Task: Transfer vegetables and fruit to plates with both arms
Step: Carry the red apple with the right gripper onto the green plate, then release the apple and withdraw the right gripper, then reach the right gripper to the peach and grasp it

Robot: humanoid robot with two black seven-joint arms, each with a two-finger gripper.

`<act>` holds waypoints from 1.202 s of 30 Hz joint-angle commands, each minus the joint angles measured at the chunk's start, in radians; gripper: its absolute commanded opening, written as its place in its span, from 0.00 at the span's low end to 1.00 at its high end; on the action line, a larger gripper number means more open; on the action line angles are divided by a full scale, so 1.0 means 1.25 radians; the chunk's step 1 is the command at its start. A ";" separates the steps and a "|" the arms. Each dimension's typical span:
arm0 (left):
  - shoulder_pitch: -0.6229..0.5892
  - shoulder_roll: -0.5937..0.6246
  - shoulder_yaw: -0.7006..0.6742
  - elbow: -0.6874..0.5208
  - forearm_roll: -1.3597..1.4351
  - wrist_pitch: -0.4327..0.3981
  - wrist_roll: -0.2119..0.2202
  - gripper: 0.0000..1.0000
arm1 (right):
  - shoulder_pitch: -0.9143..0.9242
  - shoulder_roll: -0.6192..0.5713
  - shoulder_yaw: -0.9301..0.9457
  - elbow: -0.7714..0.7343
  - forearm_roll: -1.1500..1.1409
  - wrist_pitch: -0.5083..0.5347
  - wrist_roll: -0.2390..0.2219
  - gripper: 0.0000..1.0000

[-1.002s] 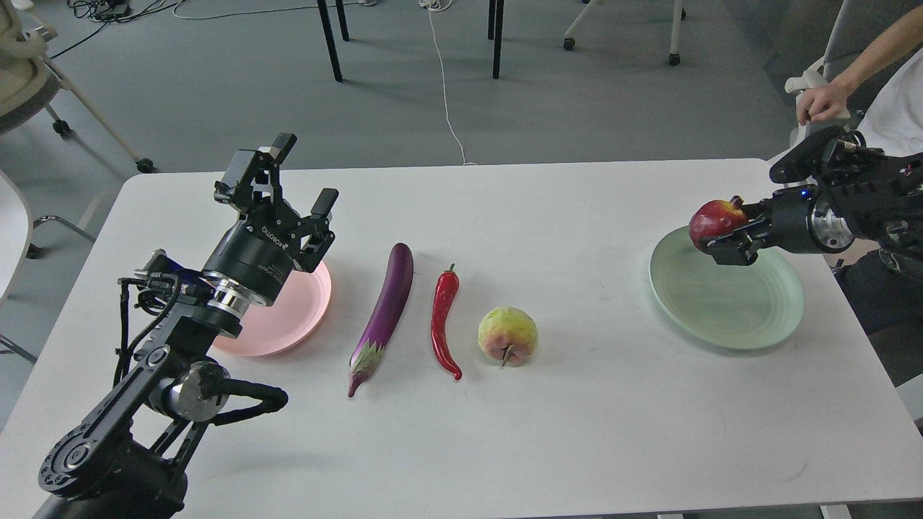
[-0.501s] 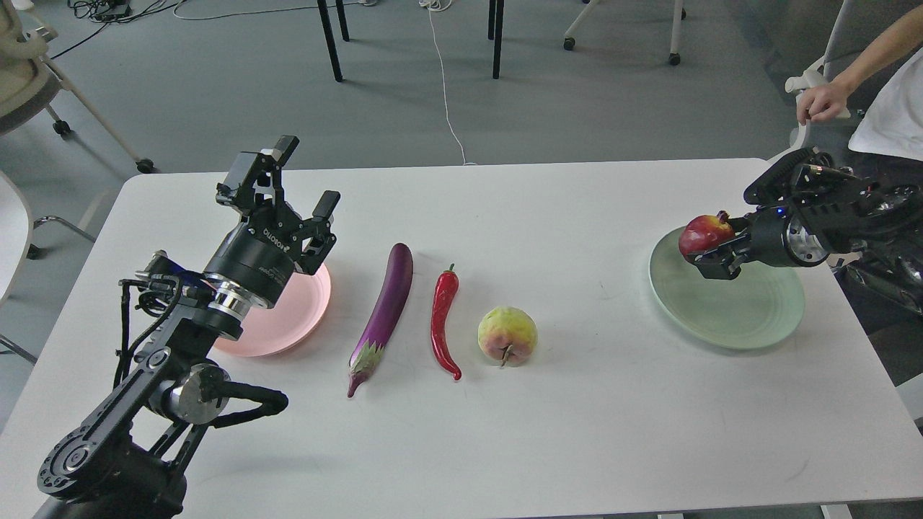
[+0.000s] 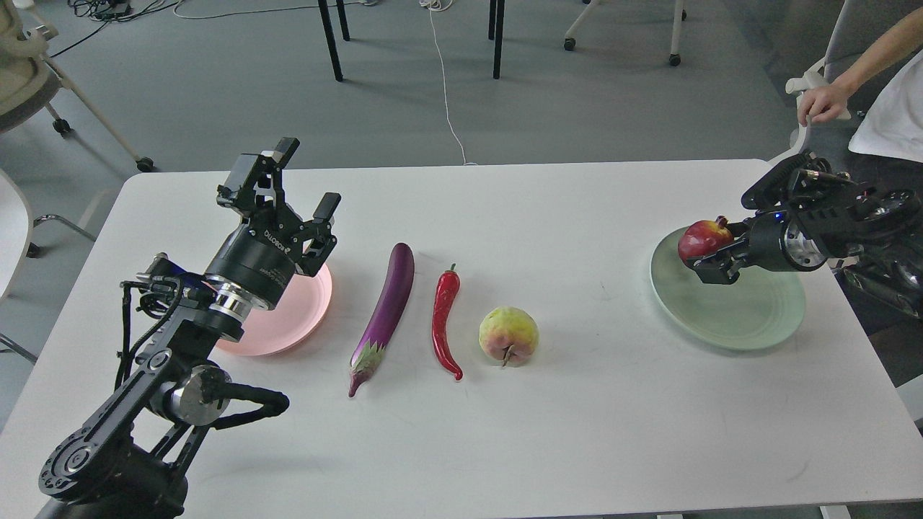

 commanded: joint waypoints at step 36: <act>0.001 0.001 0.000 0.000 0.000 0.001 0.000 0.98 | 0.191 0.195 0.046 0.359 0.158 -0.001 0.000 0.98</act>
